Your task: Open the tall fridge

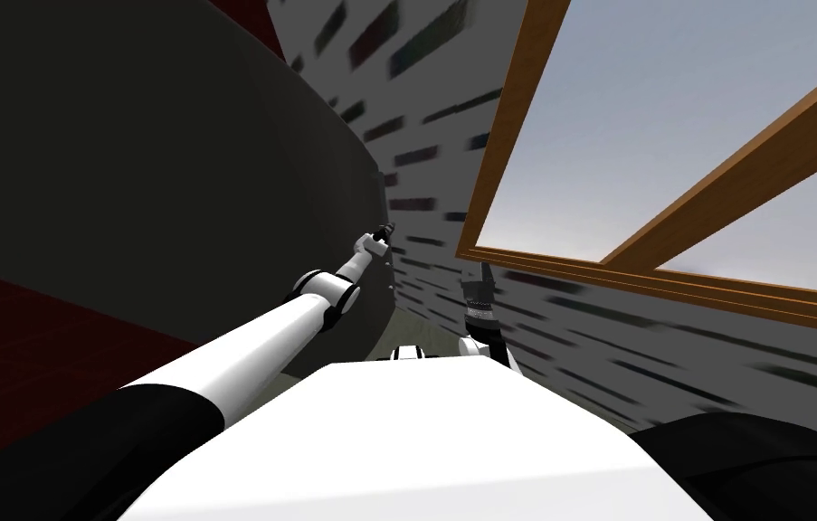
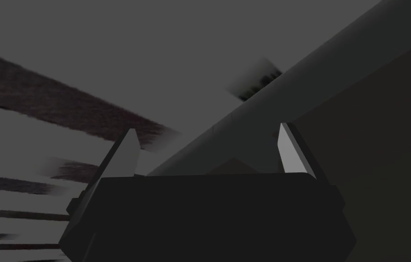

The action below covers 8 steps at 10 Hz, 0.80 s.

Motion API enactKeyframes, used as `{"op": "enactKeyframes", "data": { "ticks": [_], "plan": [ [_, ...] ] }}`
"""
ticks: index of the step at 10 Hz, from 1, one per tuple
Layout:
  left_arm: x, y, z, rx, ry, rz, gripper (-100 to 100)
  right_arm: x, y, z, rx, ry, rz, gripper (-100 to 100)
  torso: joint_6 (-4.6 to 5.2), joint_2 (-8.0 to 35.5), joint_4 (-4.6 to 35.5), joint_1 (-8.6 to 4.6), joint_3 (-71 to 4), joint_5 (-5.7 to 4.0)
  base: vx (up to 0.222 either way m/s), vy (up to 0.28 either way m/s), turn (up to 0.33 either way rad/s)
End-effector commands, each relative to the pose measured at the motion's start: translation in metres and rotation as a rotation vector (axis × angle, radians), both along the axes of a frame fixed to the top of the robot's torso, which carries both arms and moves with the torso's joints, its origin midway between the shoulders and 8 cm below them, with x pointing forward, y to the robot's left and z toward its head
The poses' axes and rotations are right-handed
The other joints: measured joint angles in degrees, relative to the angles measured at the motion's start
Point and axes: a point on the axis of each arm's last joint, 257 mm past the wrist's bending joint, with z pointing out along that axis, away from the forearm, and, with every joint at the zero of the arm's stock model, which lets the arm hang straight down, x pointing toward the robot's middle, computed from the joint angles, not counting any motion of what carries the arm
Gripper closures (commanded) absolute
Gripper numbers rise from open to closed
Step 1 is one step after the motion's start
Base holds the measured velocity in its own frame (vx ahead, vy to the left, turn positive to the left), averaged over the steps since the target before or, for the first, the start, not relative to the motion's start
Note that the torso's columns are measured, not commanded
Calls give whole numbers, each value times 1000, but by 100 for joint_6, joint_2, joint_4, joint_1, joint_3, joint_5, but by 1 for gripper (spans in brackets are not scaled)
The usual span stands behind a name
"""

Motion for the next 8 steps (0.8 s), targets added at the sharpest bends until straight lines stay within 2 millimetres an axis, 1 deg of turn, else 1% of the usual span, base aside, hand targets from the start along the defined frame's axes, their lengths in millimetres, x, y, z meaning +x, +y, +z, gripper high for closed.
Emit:
{"op": "enactKeyframes", "data": {
  "ticks": [1, 2, 3, 4, 5, 6, 7, 8],
  "plan": [
    [8, 20, -7, 34, 55, 59, -100, 0, 0, 0, 0, 0, 0, 0, 0, 4, 2, -1, 3, 0, 32, -30, -33],
    [10, 28, -8, 43, 67, 77, -100, 0, 0, 0, 0, 0, 0, 0, 0, 6, 3, 2, 4, 0, 30, -20, -23],
    [12, 41, -8, 56, 84, 106, -100, 0, 0, 0, 0, 0, 0, 0, 1, 3, 2, 3, 2, 0, 24, -29, -41],
    [12, 41, -8, 56, 84, 106, -100, 0, 0, 0, 0, 0, 0, 0, -7, -13, 2, 7, -9, 2, 16, -23, -10],
    [11, 35, -13, 53, 86, 98, -100, 0, 0, 0, 0, 0, 0, 0, -9, -23, 1, 15, -16, 3, -1, -11, 2],
    [11, 35, -13, 53, 88, 99, -100, 0, 0, 0, 0, 0, 0, 0, -3, -22, -4, 16, -15, 5, -5, -4, -1],
    [11, 34, -13, 53, 87, 98, 100, 0, 0, 0, 0, 0, 0, 0, -1, -18, -7, 10, -13, 4, -9, -1, 19],
    [7, 1, -14, 55, 90, 53, 100, 0, 0, 0, 0, 0, 0, 0, 11, -14, 3, -1, -9, -2, -159, 62, -148]
  ]
}}
